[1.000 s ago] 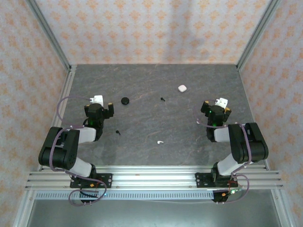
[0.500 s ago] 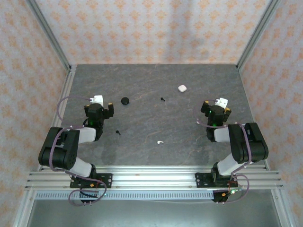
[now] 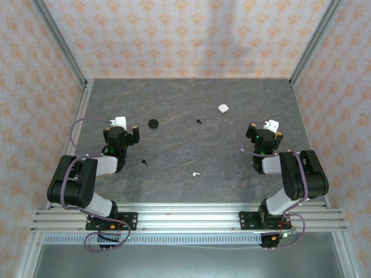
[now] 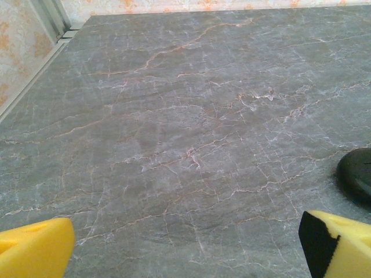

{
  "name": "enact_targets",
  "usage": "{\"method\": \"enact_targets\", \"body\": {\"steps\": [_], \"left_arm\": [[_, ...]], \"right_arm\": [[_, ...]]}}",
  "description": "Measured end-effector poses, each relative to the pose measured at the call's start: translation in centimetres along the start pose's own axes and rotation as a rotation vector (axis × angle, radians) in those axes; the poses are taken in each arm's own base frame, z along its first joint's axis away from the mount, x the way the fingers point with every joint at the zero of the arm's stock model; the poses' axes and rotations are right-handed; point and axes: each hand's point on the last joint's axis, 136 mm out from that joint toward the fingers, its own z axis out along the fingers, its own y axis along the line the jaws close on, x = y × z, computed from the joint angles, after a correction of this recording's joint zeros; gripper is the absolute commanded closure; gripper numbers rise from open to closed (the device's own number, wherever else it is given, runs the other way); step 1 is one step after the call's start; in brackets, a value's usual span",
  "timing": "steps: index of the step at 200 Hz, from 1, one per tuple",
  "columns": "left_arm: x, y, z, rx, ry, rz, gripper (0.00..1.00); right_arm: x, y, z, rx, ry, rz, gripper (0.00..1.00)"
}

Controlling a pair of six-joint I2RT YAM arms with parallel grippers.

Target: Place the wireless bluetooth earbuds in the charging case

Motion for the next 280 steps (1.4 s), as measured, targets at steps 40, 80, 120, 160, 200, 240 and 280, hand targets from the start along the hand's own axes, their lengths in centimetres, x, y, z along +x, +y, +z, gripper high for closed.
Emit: {"method": "enact_targets", "body": {"steps": [40, 80, 120, 160, 200, 240, 280], "left_arm": [[-0.5, -0.5, -0.1, 0.025, 0.054, 0.012, 0.00], [-6.5, -1.1, -1.6, 0.071, 0.023, -0.059, 0.00], [-7.6, -3.5, -2.2, 0.193, 0.137, -0.109, 0.00], [-6.3, -7.7, -3.5, 0.314, 0.261, -0.083, 0.00], [-6.0, -11.7, -4.7, 0.416, 0.317, -0.045, 0.00], [-4.2, -12.5, -4.4, 0.429, 0.381, -0.034, 0.00], [-3.3, -12.8, -4.2, 0.434, 0.409, -0.029, 0.00]], "right_arm": [[-2.5, 1.9, 0.7, -0.053, 0.075, -0.037, 0.01], [-11.2, 7.1, 2.4, -0.190, 0.088, -0.042, 0.01], [-13.1, 15.0, 7.0, -0.325, 0.285, -0.132, 0.01], [-7.6, 19.9, 10.9, -0.365, 0.557, -0.211, 0.01], [-1.0, 21.7, 12.3, -0.344, 0.767, -0.275, 0.01], [1.8, 22.2, 11.4, -0.341, 0.861, -0.329, 0.02], [2.5, 21.7, 10.9, -0.346, 0.891, -0.385, 0.09]]}}
